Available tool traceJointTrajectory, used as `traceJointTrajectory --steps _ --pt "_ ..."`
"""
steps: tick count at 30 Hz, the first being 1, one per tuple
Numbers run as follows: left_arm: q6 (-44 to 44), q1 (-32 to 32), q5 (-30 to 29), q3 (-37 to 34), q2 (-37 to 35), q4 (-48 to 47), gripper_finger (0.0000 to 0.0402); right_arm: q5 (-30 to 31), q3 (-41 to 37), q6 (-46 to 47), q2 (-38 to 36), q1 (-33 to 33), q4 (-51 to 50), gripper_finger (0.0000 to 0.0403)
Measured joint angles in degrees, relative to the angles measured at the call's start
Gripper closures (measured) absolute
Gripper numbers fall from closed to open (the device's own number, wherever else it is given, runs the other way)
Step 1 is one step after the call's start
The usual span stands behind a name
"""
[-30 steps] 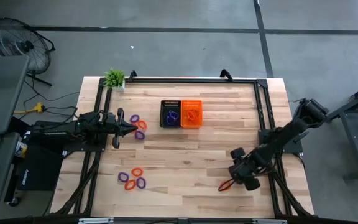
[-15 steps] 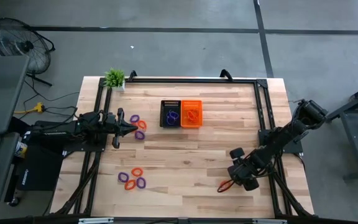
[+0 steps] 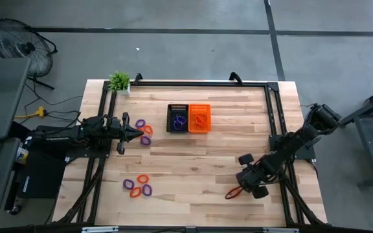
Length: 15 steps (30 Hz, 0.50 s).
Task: Sort spring keychains into baskets
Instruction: Put the purple spring keychain into the black basket
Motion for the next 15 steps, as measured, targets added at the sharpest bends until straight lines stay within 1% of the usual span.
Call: traceJointTrajectory --steps 4,7,9,15 --pt "0.00 0.01 0.00 0.00 -0.01 0.00 0.0400 -0.79 1.35 -1.07 0.27 -1.25 -0.72 0.0382" --pt "0.00 -0.01 -0.02 0.00 0.00 0.00 0.0400 -0.92 3.36 -2.38 0.58 -2.71 -2.13 0.0386" --pt "0.00 0.01 -0.01 0.00 -0.01 0.00 0.0400 1.56 5.29 -3.40 0.80 -4.10 -1.53 0.0384" --pt "0.00 -0.01 -0.17 0.00 -0.01 0.00 0.0400 3.89 11.43 -8.50 0.64 -9.15 -2.99 0.0384"
